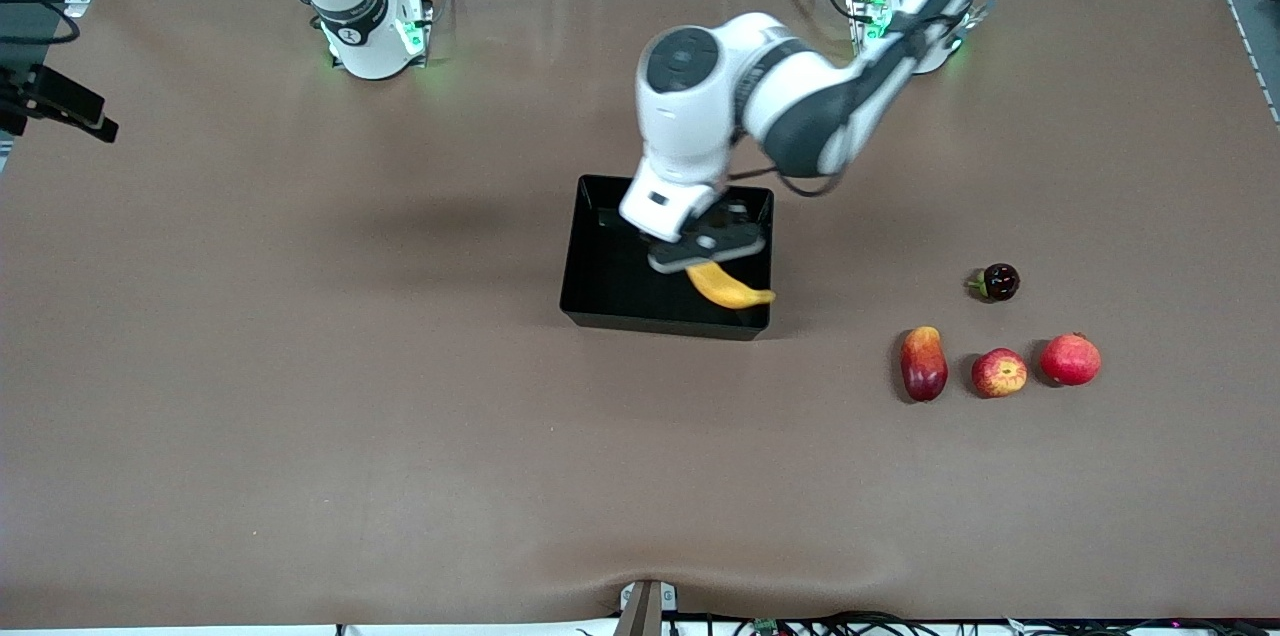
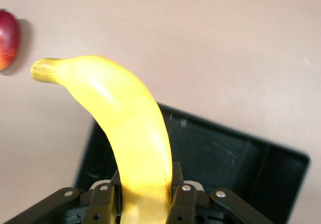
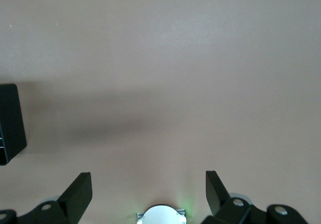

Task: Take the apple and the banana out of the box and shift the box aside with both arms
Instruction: 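Carry the banana with the left gripper while the right gripper approaches the box, then release the banana with the left gripper while the right gripper grips the box rim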

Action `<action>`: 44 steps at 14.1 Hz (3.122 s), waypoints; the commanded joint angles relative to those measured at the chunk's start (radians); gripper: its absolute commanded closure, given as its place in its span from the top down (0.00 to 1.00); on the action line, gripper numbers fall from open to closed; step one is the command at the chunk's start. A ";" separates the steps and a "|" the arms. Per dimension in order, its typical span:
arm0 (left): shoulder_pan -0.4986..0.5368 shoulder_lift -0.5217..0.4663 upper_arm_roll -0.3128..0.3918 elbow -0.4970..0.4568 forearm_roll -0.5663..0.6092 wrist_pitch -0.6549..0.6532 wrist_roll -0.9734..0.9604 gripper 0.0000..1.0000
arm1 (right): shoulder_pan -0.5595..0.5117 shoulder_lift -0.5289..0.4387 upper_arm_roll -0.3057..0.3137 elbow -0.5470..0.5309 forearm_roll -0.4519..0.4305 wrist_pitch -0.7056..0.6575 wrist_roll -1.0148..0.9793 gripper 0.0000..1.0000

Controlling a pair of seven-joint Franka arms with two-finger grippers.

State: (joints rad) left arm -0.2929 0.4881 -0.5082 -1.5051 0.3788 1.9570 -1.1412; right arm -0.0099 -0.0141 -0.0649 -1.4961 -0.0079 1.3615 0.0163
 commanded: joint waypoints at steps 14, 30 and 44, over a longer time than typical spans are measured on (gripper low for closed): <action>0.580 0.358 0.062 0.051 -0.023 0.440 0.138 0.00 | 0.293 0.109 0.010 -0.225 0.078 0.224 0.264 1.00; 0.581 0.475 0.172 0.118 -0.055 0.560 0.373 0.00 | 0.628 0.374 0.010 -0.385 0.213 0.792 0.557 1.00; 0.569 0.265 0.071 0.129 -0.044 0.254 0.448 1.00 | 0.748 0.480 0.007 -0.383 0.204 0.920 0.688 0.44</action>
State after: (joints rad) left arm 0.2813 0.8378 -0.4086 -1.3620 0.3471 2.2872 -0.7100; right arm 0.7263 0.4627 -0.0460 -1.8842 0.1947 2.2785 0.6866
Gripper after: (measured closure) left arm 0.000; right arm 0.256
